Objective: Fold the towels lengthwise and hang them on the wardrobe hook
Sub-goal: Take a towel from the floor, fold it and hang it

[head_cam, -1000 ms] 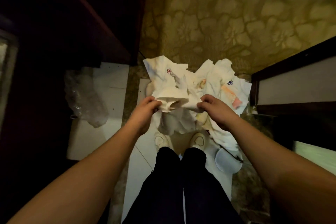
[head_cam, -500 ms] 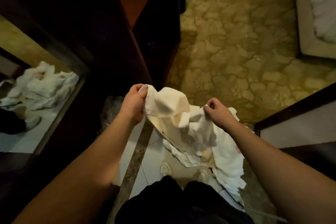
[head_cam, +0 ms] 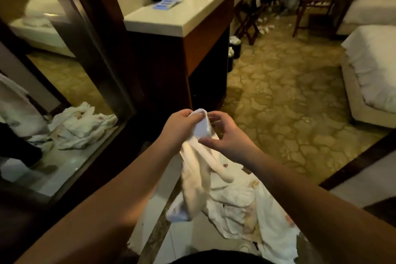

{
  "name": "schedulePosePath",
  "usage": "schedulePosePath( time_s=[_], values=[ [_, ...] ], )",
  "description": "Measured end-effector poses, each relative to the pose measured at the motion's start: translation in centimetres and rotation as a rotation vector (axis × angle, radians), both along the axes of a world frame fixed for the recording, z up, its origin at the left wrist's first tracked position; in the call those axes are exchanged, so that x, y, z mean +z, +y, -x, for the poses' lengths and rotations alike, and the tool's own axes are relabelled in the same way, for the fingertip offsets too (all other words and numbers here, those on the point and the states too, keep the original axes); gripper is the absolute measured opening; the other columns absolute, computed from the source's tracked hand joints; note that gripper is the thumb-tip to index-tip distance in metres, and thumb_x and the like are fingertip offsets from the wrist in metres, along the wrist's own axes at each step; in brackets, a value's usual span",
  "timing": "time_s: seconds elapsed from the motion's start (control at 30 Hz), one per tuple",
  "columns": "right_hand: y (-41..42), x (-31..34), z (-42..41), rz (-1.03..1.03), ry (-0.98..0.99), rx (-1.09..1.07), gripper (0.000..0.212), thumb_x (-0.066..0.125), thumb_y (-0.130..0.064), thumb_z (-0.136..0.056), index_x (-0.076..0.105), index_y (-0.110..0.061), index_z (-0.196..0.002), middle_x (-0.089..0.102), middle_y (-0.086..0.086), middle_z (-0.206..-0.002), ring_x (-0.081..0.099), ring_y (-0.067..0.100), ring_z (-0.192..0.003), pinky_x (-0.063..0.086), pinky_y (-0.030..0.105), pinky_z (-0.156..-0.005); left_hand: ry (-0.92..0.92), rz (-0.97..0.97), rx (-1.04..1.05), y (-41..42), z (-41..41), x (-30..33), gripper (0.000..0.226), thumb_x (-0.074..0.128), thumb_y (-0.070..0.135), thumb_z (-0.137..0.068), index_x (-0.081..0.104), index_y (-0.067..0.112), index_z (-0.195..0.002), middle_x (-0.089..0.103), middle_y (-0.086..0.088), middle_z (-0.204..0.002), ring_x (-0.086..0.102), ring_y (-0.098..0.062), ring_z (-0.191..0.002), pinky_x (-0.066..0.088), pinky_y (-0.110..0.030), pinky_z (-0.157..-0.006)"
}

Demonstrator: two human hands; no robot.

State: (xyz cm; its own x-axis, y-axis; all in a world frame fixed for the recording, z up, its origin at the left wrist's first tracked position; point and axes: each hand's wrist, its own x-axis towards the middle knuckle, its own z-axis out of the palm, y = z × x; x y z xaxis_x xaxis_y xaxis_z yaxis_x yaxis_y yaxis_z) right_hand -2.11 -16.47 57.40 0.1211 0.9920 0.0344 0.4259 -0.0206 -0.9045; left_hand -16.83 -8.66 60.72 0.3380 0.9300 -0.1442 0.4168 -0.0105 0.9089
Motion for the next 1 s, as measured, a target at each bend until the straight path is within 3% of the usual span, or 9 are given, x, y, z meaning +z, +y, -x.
schedulePosePath(
  time_s=[0.07,0.17,0.23,0.37,0.47,0.57,0.67,0.77,1.0],
  values=[
    [-0.9,0.8,1.9,-0.055,-0.065,-0.083,0.049,0.072,-0.036,-0.087,0.051,-0.028,-0.131,0.058,-0.013,-0.121,0.056,0.000,-0.106,0.045,0.016,-0.084,-0.028,0.001,-0.015,-1.3,1.3,0.7,0.025,0.063,0.040,-0.094,0.067,0.016,-0.087,0.062,-0.003,-0.078,0.060,-0.016,-0.068,0.043,-0.023,-0.054],
    [-2.8,1.9,4.7,-0.111,-0.130,-0.192,0.010,0.061,-0.025,-0.095,0.062,-0.031,-0.104,0.064,-0.015,-0.092,0.059,-0.002,-0.080,0.042,0.014,-0.065,-0.052,-0.024,-0.035,-3.6,4.6,2.2,0.029,0.064,0.040,-0.093,0.070,0.012,-0.090,0.065,-0.004,-0.077,0.061,-0.016,-0.068,0.044,-0.026,-0.059],
    [-4.1,2.7,5.9,-0.121,-0.127,-0.255,0.013,0.059,-0.023,-0.097,0.062,-0.034,-0.090,0.063,-0.018,-0.077,0.056,-0.006,-0.069,0.038,0.012,-0.057,-0.080,-0.042,-0.035,-5.1,7.1,3.1,0.032,0.066,0.040,-0.091,0.069,0.009,-0.086,0.063,-0.001,-0.071,0.058,-0.013,-0.062,0.042,-0.024,-0.056],
    [-6.9,5.6,9.2,-0.170,-0.052,-0.263,0.021,0.057,-0.028,-0.100,0.065,-0.035,-0.081,0.065,-0.019,-0.065,0.056,-0.008,-0.060,0.040,0.010,-0.056,-0.150,-0.063,-0.058,-8.5,12.7,4.9,0.043,0.068,0.038,-0.090,0.063,-0.004,-0.090,0.058,-0.011,-0.075,0.053,-0.019,-0.066,0.038,-0.032,-0.062],
    [-9.0,9.3,12.5,-0.215,-0.056,-0.187,0.022,0.055,-0.033,-0.100,0.065,-0.041,-0.084,0.067,-0.020,-0.074,0.059,-0.010,-0.065,0.045,0.010,-0.059,-0.209,-0.052,-0.088,-11.1,16.0,6.6,0.037,0.067,0.028,-0.092,0.057,-0.007,-0.088,0.054,-0.012,-0.080,0.052,-0.019,-0.073,0.038,-0.031,-0.064],
    [-10.9,12.7,16.4,-0.266,-0.140,-0.056,0.027,0.049,-0.028,-0.103,0.060,-0.033,-0.079,0.060,-0.009,-0.074,0.054,0.000,-0.065,0.043,0.019,-0.061,-0.269,-0.062,-0.111,-13.9,19.4,8.0,0.029,0.066,0.028,-0.093,0.056,0.000,-0.091,0.053,-0.008,-0.083,0.054,-0.021,-0.079,0.041,-0.033,-0.075],
    [-13.3,15.3,20.0,-0.297,-0.222,0.049,0.019,0.047,-0.027,-0.104,0.056,-0.032,-0.088,0.057,-0.010,-0.079,0.053,0.000,-0.071,0.041,0.014,-0.065,-0.297,-0.076,-0.124,-17.2,22.7,9.1,0.018,0.065,0.033,-0.090,0.067,0.016,-0.097,0.064,-0.006,-0.090,0.063,-0.026,-0.089,0.048,-0.042,-0.088],
    [-16.0,16.9,22.7,-0.272,-0.277,0.120,0.015,0.046,-0.033,-0.104,0.053,-0.033,-0.090,0.057,-0.009,-0.084,0.052,0.002,-0.075,0.039,0.017,-0.065,-0.324,-0.024,-0.144,-21.3,25.3,10.1,0.013,0.062,0.024,-0.096,0.072,0.026,-0.104,0.074,-0.005,-0.102,0.069,-0.025,-0.099,0.050,-0.043,-0.095],
    [-23.9,18.1,28.5,-0.291,-0.253,0.322,0.010,0.046,-0.041,-0.102,0.052,-0.039,-0.094,0.057,-0.013,-0.083,0.054,-0.005,-0.071,0.040,0.007,-0.059,-0.424,-0.049,0.022,-32.5,30.6,11.8,0.019,0.054,0.023,-0.099,0.069,0.017,-0.110,0.076,-0.004,-0.101,0.072,-0.016,-0.094,0.054,-0.025,-0.081]
  ],
)
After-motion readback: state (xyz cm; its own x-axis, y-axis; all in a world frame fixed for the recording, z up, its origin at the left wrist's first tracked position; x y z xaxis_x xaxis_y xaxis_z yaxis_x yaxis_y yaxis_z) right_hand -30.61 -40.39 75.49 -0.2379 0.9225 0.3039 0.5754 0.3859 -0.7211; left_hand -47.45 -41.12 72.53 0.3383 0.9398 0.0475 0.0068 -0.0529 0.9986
